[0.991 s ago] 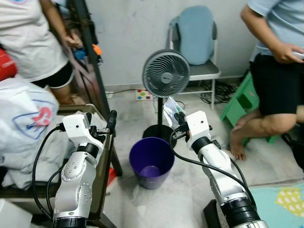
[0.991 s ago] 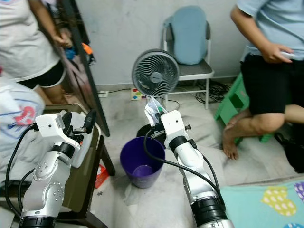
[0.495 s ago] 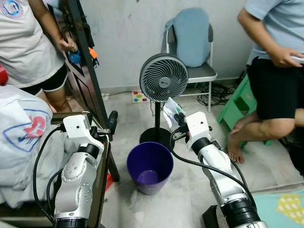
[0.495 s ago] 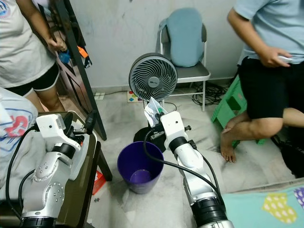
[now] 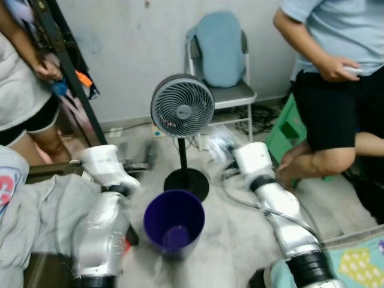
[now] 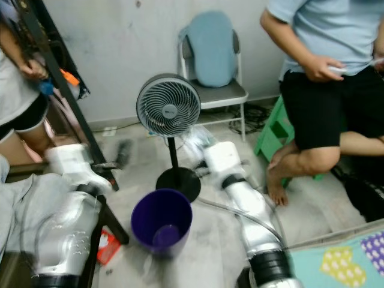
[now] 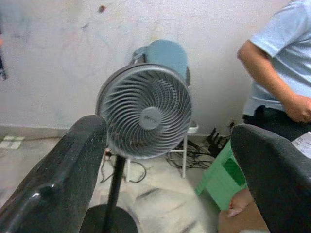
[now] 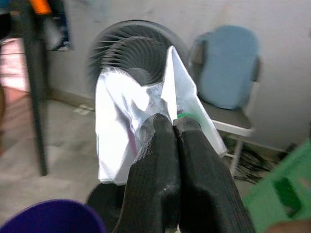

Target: Clean up the room

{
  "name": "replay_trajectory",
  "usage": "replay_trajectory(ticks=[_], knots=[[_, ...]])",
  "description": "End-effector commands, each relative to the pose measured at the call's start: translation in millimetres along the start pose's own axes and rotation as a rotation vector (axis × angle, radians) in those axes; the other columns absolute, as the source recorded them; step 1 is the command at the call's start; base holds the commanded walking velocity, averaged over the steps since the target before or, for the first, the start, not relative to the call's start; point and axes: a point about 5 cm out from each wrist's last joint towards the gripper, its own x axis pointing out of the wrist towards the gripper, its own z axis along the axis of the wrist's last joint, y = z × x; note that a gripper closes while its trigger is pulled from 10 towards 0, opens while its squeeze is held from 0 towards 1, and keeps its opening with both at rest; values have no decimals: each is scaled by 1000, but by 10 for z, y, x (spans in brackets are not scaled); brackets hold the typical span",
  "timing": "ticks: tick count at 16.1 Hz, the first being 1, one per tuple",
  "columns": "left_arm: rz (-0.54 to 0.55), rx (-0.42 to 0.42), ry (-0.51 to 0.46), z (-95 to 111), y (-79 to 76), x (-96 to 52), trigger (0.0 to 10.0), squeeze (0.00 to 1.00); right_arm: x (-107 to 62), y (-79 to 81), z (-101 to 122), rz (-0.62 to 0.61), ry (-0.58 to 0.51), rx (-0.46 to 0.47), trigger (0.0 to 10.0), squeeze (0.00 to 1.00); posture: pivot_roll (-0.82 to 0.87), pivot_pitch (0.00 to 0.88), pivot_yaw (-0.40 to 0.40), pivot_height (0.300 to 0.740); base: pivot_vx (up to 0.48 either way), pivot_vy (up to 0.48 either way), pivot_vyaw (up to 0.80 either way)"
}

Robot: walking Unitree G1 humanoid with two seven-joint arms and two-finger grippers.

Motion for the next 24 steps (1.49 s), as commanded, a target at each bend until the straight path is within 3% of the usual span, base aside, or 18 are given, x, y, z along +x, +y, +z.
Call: replay_trajectory(ticks=[1,14,21,24], knots=[[43,29,-16,78,148,-29,10000,0,68,148,111,46,-44,9,10000,0,-55,0,18,740,349,0,0],[110,14,-2,60,198,-6,10000,0,83,145,109,46,-45,-4,10000,0,-53,8,14,740,67,0,40],[106,16,-1,62,194,3,10000,0,91,144,108,41,-44,8,10000,0,-53,9,16,740,0,453,229],[54,9,-31,97,140,-6,10000,0,94,142,108,39,-45,10,10000,0,-53,9,16,740,0,0,0]])
